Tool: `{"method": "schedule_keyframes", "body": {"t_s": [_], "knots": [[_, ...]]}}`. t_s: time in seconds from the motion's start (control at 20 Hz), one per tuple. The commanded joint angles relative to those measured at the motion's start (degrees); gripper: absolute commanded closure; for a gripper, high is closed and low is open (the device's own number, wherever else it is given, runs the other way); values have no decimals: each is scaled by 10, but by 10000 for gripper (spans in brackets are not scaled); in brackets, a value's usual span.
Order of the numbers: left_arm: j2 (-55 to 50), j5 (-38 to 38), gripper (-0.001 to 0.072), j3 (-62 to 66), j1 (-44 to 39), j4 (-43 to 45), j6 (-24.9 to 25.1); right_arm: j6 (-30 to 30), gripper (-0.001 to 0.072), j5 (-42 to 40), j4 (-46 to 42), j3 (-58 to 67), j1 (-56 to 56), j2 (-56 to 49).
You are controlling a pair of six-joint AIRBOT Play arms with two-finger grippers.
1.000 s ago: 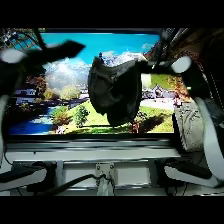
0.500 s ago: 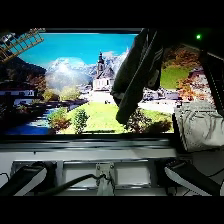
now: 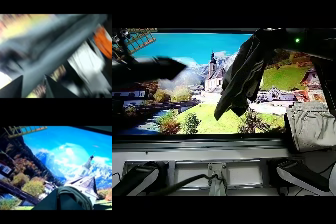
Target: Fold the clothes and pants, and hang the long-sleeved shirts on hangers.
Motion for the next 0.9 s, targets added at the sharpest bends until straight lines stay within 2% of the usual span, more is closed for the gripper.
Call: {"method": "schedule_keyframes", "body": {"t_s": [0.0,0.05,0.15,0.2,0.4,0.5,0.65,0.85], "knots": [[0,-9,343,-107,-53,-6,34,5,686,-9,2,1,1,-13],[0,7,331,-144,-68,-3,39,5,686,-12,2,1,1,-14],[0,63,117,-207,-107,-3,88,5,686,-13,2,1,1,-14],[0,115,15,-231,-131,-3,109,5,686,-13,2,1,1,-14],[-9,331,15,-276,-228,-3,183,4,686,-13,9,0,1,-14],[-31,385,11,-276,-271,-3,206,4,686,-13,9,1,1,-14],[-89,437,9,-276,-329,-3,216,4,688,-13,9,0,1,-14],[-159,558,9,-275,-349,-3,218,4,689,2,16,1,1,-14]]}}
